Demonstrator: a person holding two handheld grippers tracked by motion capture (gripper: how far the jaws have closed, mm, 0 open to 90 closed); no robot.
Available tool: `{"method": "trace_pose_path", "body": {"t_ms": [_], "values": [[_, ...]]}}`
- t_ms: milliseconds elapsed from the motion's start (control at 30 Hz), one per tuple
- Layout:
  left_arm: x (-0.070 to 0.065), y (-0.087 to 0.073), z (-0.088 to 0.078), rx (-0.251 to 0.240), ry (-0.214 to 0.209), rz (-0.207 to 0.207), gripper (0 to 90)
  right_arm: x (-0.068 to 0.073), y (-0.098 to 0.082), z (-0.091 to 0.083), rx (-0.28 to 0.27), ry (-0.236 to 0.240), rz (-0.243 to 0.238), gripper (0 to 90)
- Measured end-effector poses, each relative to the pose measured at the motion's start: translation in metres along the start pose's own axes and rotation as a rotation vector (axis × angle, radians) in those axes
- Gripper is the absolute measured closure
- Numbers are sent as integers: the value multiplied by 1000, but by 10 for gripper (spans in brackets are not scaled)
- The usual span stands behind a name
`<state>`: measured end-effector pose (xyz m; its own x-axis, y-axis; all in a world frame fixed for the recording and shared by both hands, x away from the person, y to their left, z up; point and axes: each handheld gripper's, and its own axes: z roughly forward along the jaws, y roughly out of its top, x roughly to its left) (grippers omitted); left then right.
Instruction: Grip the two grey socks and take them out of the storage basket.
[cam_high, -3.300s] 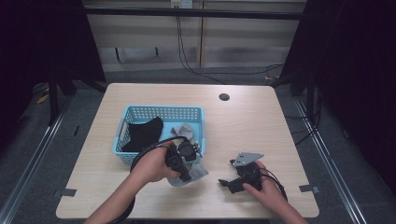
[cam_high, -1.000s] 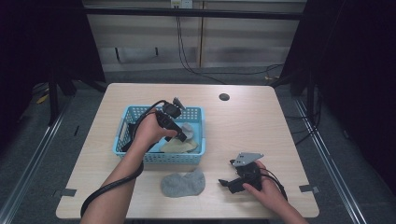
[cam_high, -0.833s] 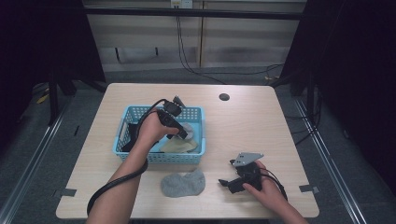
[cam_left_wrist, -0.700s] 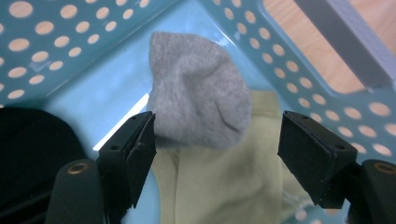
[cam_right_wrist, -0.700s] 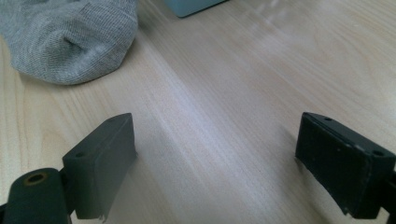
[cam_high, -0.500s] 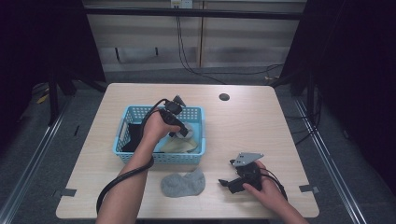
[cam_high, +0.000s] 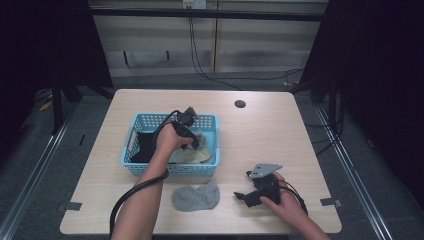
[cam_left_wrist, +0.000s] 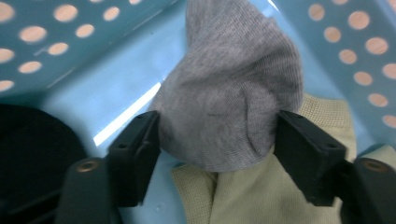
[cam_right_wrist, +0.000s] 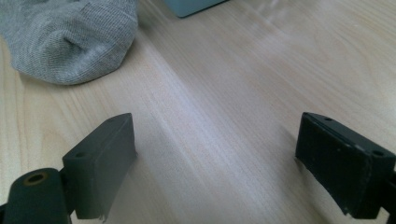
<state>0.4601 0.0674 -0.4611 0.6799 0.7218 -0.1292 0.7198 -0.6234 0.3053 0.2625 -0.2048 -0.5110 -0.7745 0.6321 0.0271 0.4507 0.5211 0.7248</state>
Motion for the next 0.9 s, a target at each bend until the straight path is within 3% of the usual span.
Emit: {"method": "trace_pose_path", "body": {"t_ms": [100,233,267,367,567,767,900], "values": [[-2,1,3,29,2,7,425,0,0,0,0,0,0,115],[-6,5,-6,65,24,-2,741,0,0,0,0,0,0,116],[-6,5,-6,65,24,-2,759,0,0,0,0,0,0,116],[-9,7,-14,81,36,22,779,0,0,0,0,0,0,116],[-11,5,-41,79,-4,56,783,0,0,0,-1,2,0,116],[-17,4,-60,88,-22,105,783,0,0,0,0,1,-2,116],[-19,4,-69,92,-25,110,782,0,0,0,0,0,-2,116]]}}
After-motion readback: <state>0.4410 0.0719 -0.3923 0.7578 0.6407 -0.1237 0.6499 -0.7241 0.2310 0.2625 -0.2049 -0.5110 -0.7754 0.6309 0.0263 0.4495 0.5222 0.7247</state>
